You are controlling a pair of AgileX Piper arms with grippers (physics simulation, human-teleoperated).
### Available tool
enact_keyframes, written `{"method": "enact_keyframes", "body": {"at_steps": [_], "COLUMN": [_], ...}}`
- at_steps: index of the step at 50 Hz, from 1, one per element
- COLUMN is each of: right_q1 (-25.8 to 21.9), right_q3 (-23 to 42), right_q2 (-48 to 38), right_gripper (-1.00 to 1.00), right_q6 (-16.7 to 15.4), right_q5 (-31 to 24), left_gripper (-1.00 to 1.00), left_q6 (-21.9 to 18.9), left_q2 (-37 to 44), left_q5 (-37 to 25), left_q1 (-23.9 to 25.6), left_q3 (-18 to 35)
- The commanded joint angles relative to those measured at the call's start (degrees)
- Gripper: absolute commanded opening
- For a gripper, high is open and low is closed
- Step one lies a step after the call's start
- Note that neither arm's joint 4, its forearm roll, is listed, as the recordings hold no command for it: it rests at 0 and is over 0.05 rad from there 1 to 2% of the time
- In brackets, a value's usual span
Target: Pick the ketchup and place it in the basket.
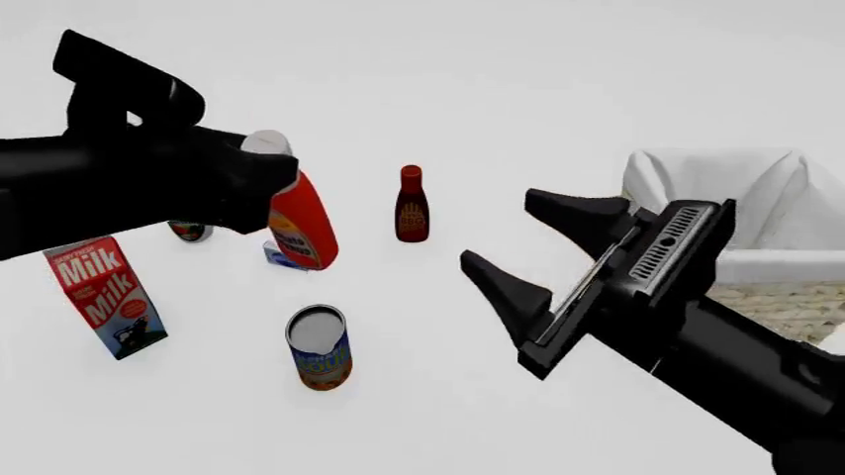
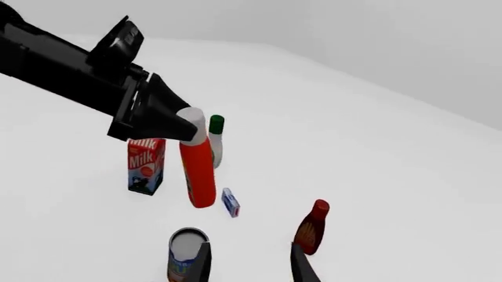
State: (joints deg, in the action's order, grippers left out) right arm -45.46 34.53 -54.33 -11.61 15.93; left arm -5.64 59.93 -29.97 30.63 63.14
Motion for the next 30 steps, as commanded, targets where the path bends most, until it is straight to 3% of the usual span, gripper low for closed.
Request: {"method": "enact_keyframes", "body": {"at_steps": [1, 30], "right_q1": [-3.5, -7.7], "right_q3": [4.6, 9.4], "right_q2": [-3.9, -9.9], "right_gripper": [1.0, 1.0], "right_q6": [-1.6, -2.9], "right_q5": [-2.7, -3.0], "left_gripper": [-1.0, -1.0], "left_q6": [-1.6, -0.9], "left_q2": [0.4, 0.9], "left_q5": [-0.4, -3.8], "left_q1": [1.8, 6.4], "left_q3": [0.6, 3.4]}}
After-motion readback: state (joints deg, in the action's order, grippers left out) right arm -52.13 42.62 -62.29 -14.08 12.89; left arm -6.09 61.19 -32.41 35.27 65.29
